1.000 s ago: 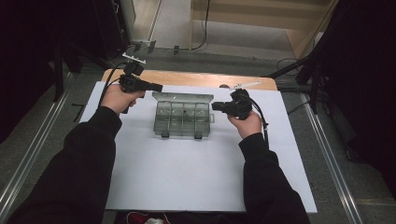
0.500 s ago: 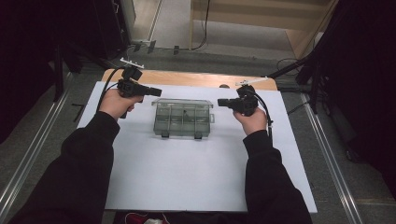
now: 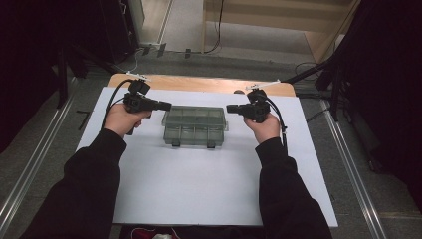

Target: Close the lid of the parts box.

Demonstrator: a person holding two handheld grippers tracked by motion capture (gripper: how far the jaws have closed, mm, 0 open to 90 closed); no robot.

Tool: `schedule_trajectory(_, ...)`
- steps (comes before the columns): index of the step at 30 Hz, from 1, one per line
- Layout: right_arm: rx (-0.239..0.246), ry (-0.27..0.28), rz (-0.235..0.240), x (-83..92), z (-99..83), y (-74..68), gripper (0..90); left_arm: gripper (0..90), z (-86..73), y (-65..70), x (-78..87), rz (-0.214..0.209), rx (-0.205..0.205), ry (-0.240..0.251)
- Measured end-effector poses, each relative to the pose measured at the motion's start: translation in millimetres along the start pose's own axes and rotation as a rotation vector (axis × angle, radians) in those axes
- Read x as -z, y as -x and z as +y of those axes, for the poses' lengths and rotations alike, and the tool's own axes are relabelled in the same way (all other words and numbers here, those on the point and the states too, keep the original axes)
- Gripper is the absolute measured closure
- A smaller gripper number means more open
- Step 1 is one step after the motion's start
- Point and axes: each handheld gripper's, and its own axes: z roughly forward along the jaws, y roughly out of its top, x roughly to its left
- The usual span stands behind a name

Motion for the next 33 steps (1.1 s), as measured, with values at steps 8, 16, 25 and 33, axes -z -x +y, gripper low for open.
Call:
schedule_trajectory(8, 0.014, -0.028, 0.032, -4.5, -1.5, -11.8, 89.8, 88.6, -11.9, 6.0, -4.4, 0.019, -0.019, -0.007)
schedule_trajectory(16, 0.037, -0.059, 0.036, -7.0, -10.2, -22.7, 89.8, 88.6, -20.6, 11.3, -5.0, 0.017, -0.033, 0.010)
schedule_trajectory(25, 0.041, -0.083, 0.036, -10.6, -19.4, -27.8, 89.7, 88.6, -24.0, 11.9, -6.8, 0.018, -0.040, 0.014)
schedule_trajectory(33, 0.044, -0.105, 0.029, -15.9, -25.6, -31.5, 89.6, 88.6, -32.4, 10.8, -10.1, 0.018, -0.032, 0.012)
